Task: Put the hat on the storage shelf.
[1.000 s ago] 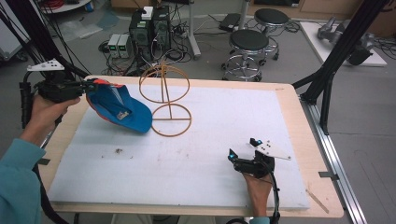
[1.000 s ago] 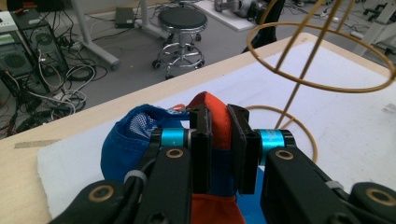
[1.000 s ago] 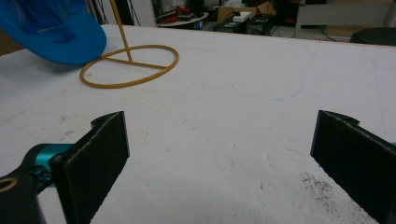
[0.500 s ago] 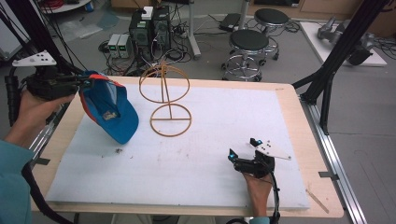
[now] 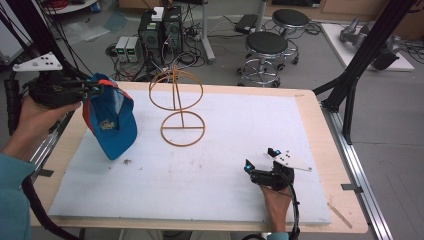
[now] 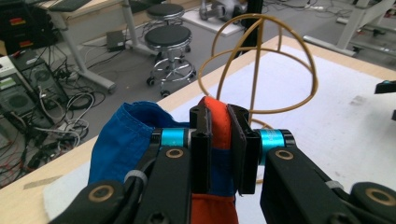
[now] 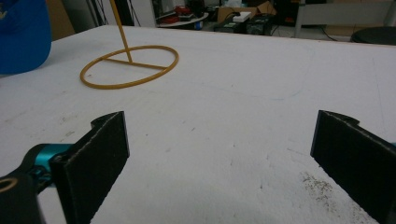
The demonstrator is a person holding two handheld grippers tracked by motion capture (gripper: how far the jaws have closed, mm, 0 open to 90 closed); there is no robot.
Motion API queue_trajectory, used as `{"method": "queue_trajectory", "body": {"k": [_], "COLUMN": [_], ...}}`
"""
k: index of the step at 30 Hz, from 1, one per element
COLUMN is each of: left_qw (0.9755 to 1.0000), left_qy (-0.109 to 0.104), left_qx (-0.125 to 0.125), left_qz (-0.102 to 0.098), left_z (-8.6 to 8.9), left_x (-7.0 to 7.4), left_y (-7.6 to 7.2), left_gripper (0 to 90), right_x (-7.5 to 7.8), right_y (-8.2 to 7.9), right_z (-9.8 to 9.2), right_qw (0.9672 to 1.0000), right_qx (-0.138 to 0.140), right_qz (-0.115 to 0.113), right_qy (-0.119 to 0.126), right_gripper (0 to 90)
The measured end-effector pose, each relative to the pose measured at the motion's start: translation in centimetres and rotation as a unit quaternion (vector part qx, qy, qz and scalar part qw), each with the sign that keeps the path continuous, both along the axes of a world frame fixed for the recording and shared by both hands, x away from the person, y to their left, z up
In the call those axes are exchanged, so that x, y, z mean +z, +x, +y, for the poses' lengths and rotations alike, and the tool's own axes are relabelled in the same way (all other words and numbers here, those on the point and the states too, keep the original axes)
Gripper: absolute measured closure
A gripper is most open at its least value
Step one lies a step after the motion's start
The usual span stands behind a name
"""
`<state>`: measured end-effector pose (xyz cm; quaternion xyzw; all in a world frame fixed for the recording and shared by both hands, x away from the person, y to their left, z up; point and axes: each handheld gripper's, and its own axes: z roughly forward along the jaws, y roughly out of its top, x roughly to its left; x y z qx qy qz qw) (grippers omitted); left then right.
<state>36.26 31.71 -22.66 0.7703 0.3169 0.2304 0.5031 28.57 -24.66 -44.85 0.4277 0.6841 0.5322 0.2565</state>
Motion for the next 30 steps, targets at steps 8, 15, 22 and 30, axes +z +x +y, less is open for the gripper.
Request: {"method": "queue_trajectory", "body": {"k": [8, 15, 22, 30], "left_qw": [1.0, 1.0, 0.9999, 0.9991], "left_qy": [0.003, 0.004, -0.005, -0.012], "left_qx": [-0.003, -0.002, -0.014, -0.04], "left_qz": [0.0, -0.001, 0.002, 0.009], "left_z": [-0.6, -0.6, -1.1, -2.7], "left_x": [0.0, -0.1, -0.7, -1.7], "left_y": [-0.1, 0.0, -0.7, -2.2], "left_gripper": [80.1, 80.1, 80.2, 80.2], "right_x": [0.0, 0.0, 0.0, 0.0], "right_y": [0.0, 0.0, 0.0, 0.0], "right_z": [0.0, 0.0, 0.0, 0.0], "right_qw": [1.0, 1.0, 1.0, 1.0], "right_qx": [-0.001, -0.001, -0.001, -0.001], "right_qz": [0.0, 0.001, 0.0, 0.0], "right_qy": [0.0, 0.0, -0.001, 0.0], "right_gripper": [3.3, 3.3, 3.3, 3.3]}}
